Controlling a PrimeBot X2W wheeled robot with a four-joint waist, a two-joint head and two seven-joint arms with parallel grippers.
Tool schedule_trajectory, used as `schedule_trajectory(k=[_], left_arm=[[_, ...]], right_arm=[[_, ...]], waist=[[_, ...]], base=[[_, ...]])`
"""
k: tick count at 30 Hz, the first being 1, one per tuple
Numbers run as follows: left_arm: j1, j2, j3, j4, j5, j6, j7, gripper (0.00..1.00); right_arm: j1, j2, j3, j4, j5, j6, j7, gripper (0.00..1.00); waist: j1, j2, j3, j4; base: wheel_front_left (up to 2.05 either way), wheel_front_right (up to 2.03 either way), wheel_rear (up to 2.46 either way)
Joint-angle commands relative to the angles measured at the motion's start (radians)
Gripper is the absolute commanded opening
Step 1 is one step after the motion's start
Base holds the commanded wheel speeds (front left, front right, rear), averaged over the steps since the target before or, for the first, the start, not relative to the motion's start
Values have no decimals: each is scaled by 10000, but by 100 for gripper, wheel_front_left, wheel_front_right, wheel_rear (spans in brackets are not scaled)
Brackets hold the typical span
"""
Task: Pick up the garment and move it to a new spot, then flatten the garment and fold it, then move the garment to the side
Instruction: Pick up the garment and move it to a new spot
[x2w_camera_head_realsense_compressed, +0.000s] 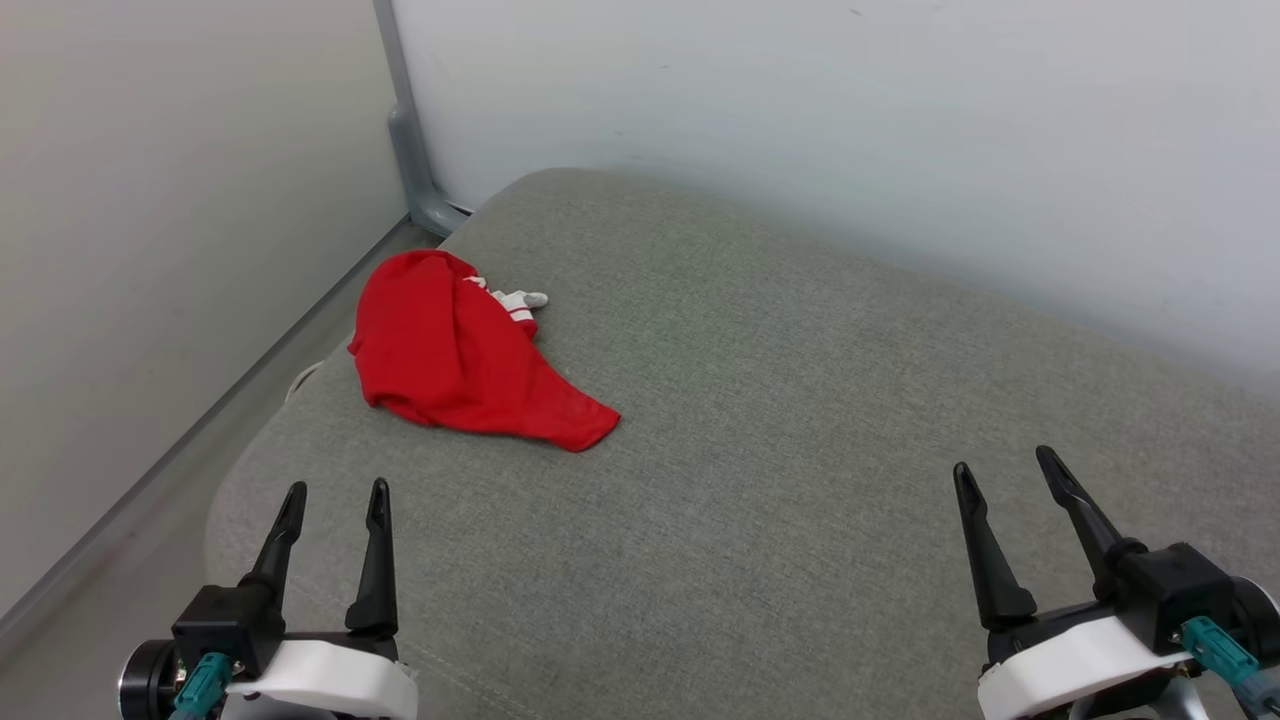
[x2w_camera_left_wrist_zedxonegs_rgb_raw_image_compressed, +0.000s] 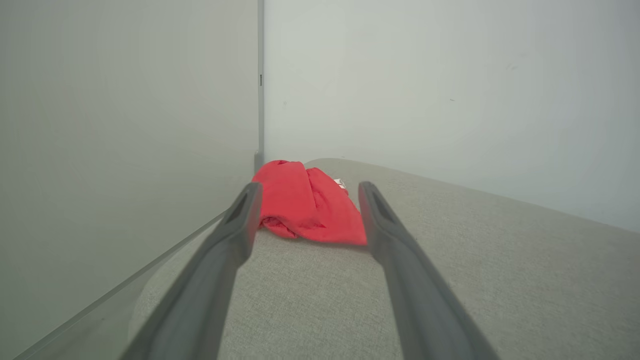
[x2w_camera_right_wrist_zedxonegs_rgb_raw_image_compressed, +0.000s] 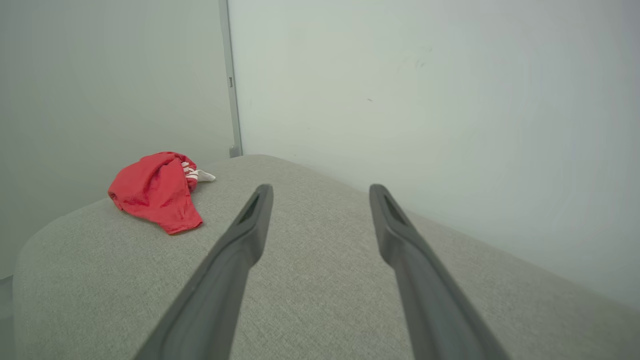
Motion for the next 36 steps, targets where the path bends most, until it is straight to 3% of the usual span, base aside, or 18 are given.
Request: schedule_trajectory(k=[1, 9, 18, 24, 32, 36], left_arm=[[-54, -15, 36, 15, 39, -33, -27, 100], [-624, 61, 320, 295, -46, -47, -25, 100], [-2996, 646, 361, 1856, -535, -69, 416, 100], [-5224, 1509, 458, 2683, -1343, -74, 2403, 100], [-7385, 2924, 420, 4419, -2441, -77, 6556, 100], [-7917, 3276, 500, 5419, -2802, 80, 8403, 100]], right_arm=[[-83, 35, 15, 24, 7, -7, -23, 100], [-143, -15, 42, -80, 14, -7, 101, 100], [-671, -444, 31, -593, 34, -7, 513, 100], [-1108, -796, 5, -859, 48, -7, 727, 100], [-1721, -1146, 113, -914, 201, -7, 826, 100], [-2023, -1279, 158, -905, 261, -7, 800, 100]], waist=[[0, 0, 10, 59], [0, 0, 245, -73], [0, 0, 1369, -785], [0, 0, 2388, -1432], [0, 0, 3526, -2263], [0, 0, 4009, -2598]], base=[[0, 0, 0], [0, 0, 0], [0, 0, 0], [0, 0, 0], [0, 0, 0], [0, 0, 0]])
